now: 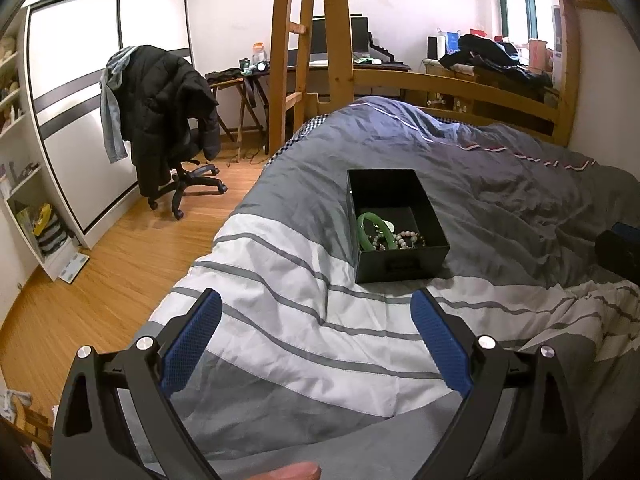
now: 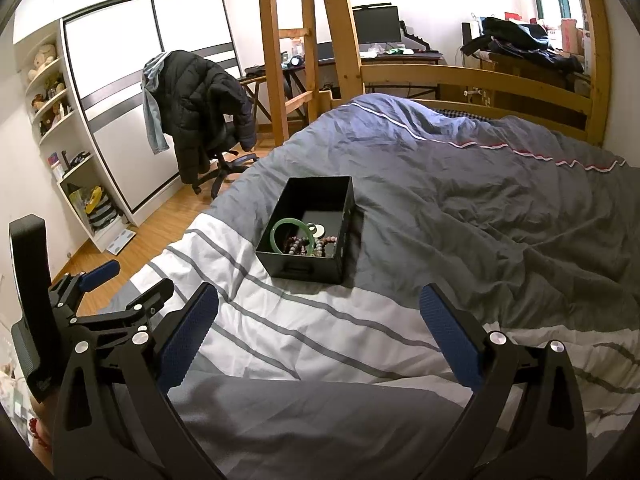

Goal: Organize jewelry

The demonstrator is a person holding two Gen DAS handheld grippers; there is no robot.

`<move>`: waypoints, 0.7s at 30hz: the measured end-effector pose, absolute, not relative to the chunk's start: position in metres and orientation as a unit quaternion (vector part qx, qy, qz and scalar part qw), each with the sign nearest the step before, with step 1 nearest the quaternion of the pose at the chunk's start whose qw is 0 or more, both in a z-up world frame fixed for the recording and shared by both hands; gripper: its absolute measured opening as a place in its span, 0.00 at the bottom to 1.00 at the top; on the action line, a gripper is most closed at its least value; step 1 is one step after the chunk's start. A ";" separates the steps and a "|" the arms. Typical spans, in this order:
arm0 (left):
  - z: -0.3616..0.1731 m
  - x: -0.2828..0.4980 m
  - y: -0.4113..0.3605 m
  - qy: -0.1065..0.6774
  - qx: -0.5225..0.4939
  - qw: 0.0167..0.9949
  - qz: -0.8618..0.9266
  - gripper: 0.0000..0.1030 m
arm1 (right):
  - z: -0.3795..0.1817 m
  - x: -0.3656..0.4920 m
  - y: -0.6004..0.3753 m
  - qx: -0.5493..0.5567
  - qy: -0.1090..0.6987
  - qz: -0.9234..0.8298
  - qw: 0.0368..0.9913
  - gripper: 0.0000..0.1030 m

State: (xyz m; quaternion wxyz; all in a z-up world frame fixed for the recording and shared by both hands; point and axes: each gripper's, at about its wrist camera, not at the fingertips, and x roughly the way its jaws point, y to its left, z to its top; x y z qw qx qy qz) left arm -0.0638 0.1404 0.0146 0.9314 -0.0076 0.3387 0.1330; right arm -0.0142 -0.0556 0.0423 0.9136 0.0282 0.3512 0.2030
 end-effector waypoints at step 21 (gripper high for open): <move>0.013 -0.063 0.130 0.340 0.016 0.930 0.138 0.91 | 0.034 -0.013 -0.051 0.018 0.357 0.206 0.911 0.97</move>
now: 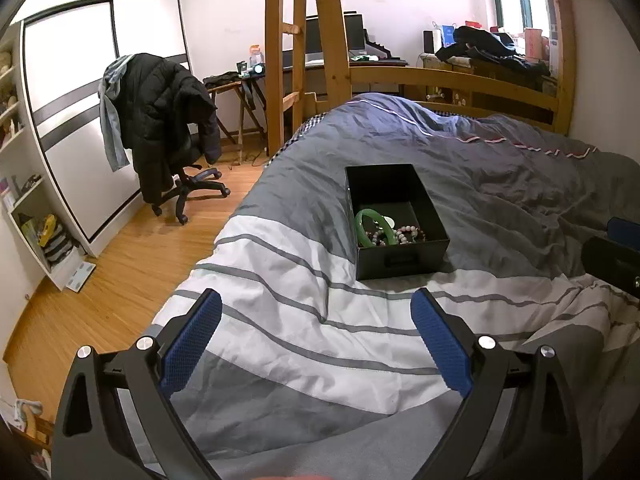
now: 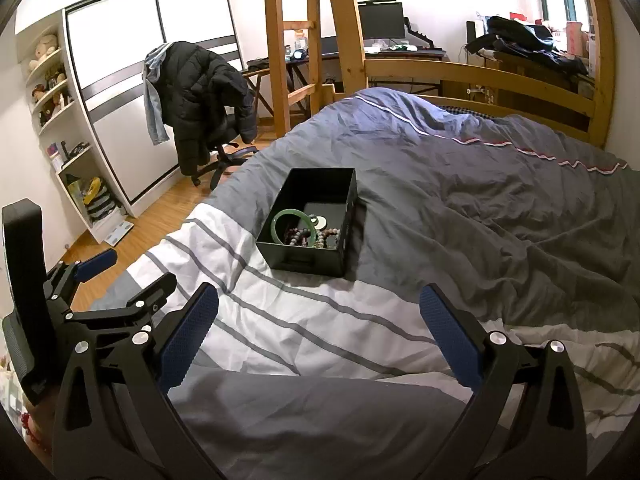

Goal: Organize jewelry

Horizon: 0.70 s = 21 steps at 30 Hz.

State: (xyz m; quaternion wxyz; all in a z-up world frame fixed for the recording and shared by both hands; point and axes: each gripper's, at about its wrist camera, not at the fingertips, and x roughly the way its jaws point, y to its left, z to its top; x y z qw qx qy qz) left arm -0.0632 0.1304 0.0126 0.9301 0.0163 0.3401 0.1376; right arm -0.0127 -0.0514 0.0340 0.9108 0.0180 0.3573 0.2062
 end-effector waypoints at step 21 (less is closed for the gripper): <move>0.014 -0.064 0.134 0.339 0.008 0.931 0.137 0.91 | 0.029 -0.013 -0.048 0.015 0.363 0.206 0.909 0.97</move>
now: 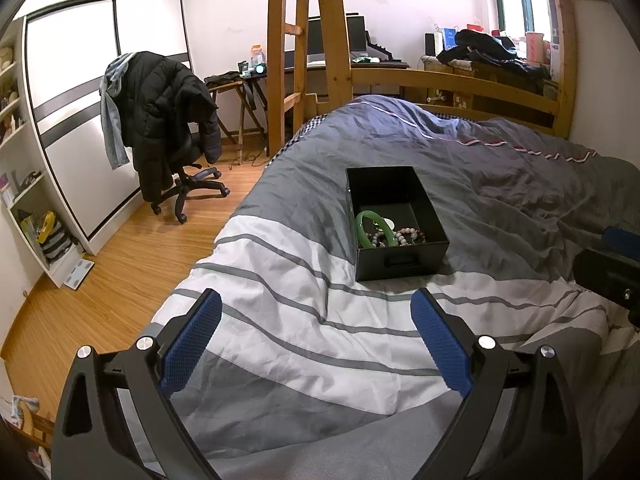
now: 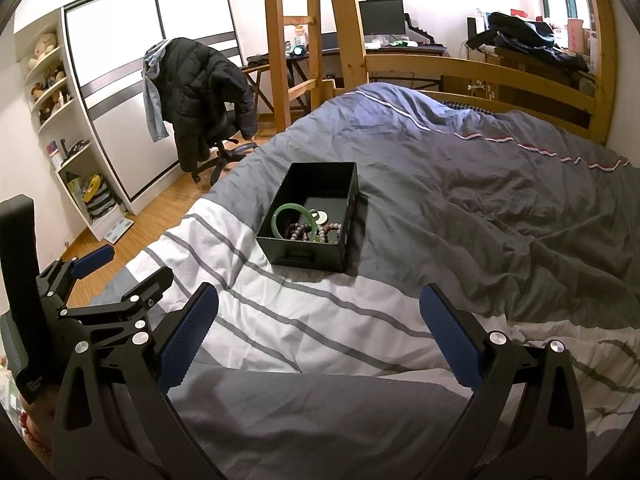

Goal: Organize jewelry

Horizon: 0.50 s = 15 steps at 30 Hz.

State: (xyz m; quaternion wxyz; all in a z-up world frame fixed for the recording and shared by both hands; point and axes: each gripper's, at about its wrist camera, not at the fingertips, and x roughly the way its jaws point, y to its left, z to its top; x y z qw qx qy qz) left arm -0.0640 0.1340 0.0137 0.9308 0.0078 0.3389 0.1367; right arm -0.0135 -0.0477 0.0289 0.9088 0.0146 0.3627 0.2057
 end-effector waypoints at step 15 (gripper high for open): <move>0.014 -0.064 0.134 0.341 0.003 0.930 0.139 0.91 | 0.026 -0.016 -0.044 0.014 0.364 0.207 0.908 0.97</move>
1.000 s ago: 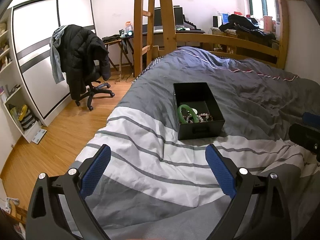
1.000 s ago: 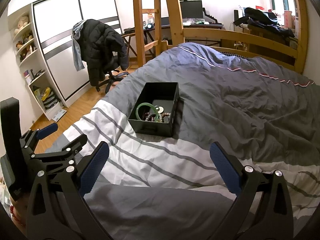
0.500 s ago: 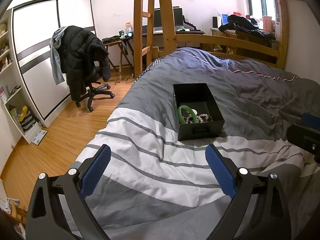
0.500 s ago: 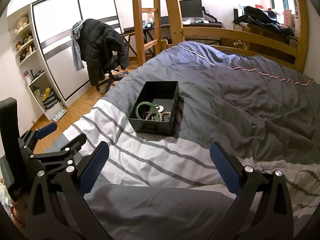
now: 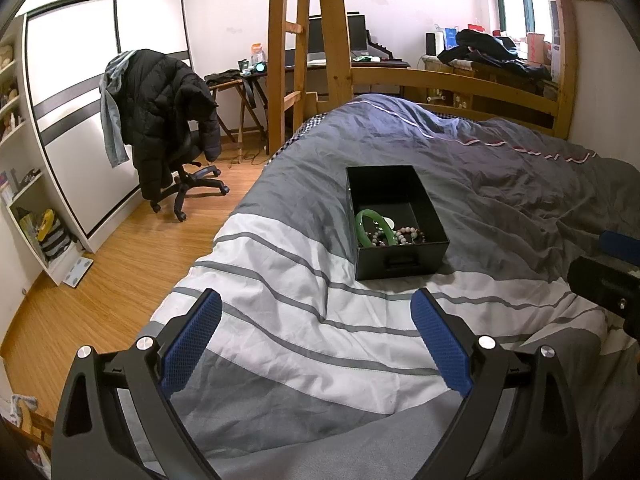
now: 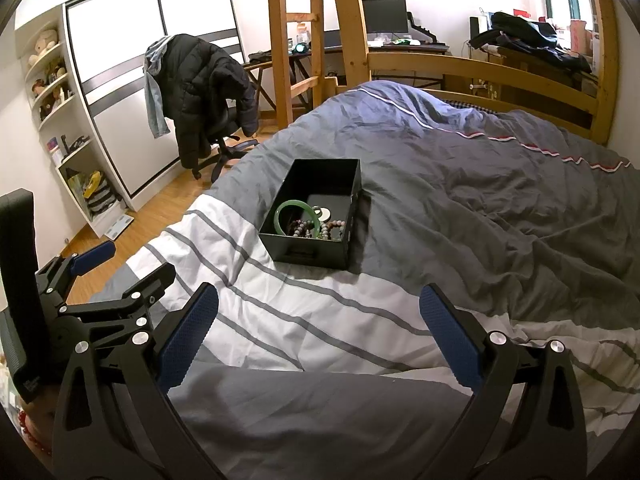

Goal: Organize jewelry

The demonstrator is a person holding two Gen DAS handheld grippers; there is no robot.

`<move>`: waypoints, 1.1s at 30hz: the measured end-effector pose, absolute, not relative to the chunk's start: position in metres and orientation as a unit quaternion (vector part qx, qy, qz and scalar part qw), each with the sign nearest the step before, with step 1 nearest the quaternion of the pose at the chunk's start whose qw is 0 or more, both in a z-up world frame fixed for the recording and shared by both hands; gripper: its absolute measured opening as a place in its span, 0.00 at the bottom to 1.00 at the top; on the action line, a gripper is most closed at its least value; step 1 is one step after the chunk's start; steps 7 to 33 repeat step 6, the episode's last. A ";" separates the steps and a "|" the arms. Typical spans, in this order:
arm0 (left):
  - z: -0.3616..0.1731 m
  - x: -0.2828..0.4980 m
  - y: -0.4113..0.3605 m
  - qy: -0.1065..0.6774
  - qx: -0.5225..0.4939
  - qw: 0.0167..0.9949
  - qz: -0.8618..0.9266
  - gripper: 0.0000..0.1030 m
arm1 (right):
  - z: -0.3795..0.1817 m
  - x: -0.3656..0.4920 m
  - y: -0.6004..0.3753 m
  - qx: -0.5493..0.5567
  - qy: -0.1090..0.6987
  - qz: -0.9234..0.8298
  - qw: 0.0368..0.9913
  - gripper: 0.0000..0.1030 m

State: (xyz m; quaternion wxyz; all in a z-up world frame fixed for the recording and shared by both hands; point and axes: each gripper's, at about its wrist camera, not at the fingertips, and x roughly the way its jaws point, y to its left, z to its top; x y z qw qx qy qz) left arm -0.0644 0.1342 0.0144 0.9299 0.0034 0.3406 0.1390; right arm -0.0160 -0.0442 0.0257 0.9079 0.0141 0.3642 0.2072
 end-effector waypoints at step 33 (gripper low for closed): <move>0.017 -0.064 0.137 0.339 -0.002 0.931 0.136 0.91 | 0.026 -0.016 -0.044 0.013 0.364 0.207 0.908 0.97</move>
